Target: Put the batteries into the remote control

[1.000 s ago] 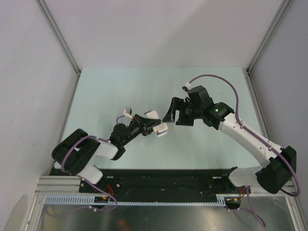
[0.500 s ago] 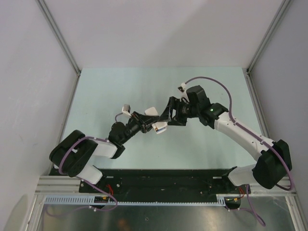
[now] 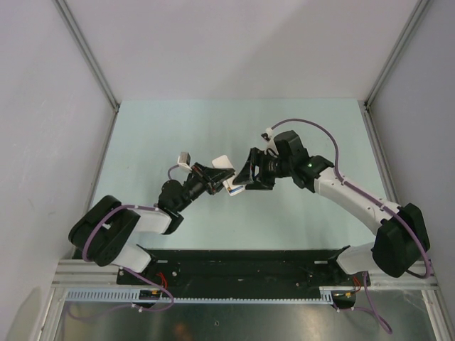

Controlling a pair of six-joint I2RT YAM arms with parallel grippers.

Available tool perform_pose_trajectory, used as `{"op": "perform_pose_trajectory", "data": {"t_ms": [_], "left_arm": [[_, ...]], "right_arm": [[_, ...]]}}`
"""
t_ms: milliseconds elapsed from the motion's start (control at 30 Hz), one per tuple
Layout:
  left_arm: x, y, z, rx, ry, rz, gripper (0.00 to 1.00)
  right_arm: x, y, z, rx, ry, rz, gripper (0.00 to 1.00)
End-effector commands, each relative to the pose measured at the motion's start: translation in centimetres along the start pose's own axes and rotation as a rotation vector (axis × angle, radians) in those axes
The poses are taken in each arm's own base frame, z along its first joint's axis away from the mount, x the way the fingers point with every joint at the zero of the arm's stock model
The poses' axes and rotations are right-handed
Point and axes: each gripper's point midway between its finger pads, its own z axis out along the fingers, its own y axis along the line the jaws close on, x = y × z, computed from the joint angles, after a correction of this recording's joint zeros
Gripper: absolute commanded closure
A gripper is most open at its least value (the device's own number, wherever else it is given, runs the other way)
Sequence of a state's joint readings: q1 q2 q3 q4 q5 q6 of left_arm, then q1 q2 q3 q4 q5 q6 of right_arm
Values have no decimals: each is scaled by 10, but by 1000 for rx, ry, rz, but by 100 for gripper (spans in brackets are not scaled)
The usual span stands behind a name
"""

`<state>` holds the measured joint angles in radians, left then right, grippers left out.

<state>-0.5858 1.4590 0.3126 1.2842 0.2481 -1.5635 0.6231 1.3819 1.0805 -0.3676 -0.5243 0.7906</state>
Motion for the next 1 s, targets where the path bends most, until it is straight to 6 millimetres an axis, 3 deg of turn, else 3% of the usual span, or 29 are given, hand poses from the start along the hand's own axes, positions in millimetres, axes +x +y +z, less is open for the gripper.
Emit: {"op": "perform_pose_trajectory", "data": {"t_ms": [0,300,967], "left_arm": [[1,-74,-6,273,5,61,100],[0,-74,-7,273,-3,63,100],[2,-68,-4,259,17,62,100]], "right_arm": [[-4,10,1,-64,-8,-5,34],[1,11,2,-88,9,18,39],[16,12,-6,-96,53,30,39]]}}
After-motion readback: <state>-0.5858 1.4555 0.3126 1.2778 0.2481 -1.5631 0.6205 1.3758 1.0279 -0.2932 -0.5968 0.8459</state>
